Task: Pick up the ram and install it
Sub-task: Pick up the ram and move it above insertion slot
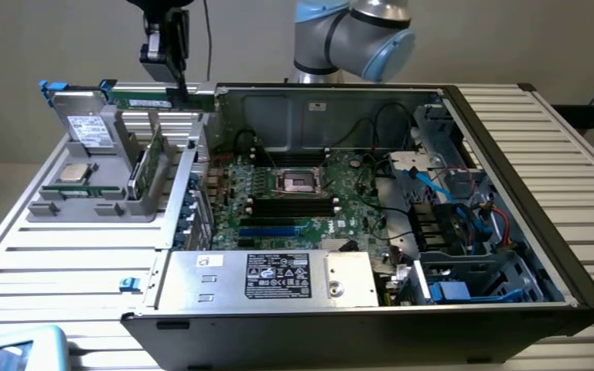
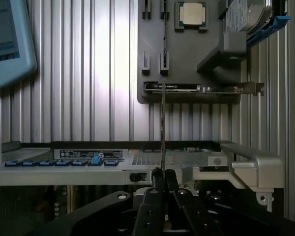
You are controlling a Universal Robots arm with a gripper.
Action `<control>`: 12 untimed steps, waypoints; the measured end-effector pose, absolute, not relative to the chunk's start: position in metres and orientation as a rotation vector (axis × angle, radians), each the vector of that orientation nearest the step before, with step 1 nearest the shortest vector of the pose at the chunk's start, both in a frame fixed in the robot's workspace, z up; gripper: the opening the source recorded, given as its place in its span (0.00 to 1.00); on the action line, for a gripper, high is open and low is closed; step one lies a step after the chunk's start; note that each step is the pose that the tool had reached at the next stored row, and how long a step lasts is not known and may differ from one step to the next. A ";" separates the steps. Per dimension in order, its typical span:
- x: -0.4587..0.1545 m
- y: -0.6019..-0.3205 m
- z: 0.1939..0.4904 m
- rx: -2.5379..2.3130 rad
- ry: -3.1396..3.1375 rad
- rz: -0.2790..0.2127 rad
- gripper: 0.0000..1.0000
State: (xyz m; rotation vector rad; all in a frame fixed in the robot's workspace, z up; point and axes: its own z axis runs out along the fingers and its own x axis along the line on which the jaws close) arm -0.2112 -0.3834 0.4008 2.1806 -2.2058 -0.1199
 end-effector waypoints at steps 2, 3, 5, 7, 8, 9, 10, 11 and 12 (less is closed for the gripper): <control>-0.202 -0.383 0.401 2.182 -2.205 -0.120 0.13; -0.198 -0.383 0.401 2.182 -2.204 -0.120 0.13; -0.188 -0.383 0.401 2.183 -2.202 -0.120 0.13; -0.179 -0.383 0.401 2.185 -2.201 -0.120 0.13; -0.175 -0.383 0.401 2.186 -2.200 -0.120 0.13; -0.171 -0.383 0.401 2.186 -2.200 -0.120 0.13; -0.166 -0.383 0.401 2.187 -2.199 -0.120 0.13; -0.163 -0.384 0.401 2.187 -2.199 -0.120 0.13; -0.159 -0.384 0.401 2.188 -2.198 -0.120 0.13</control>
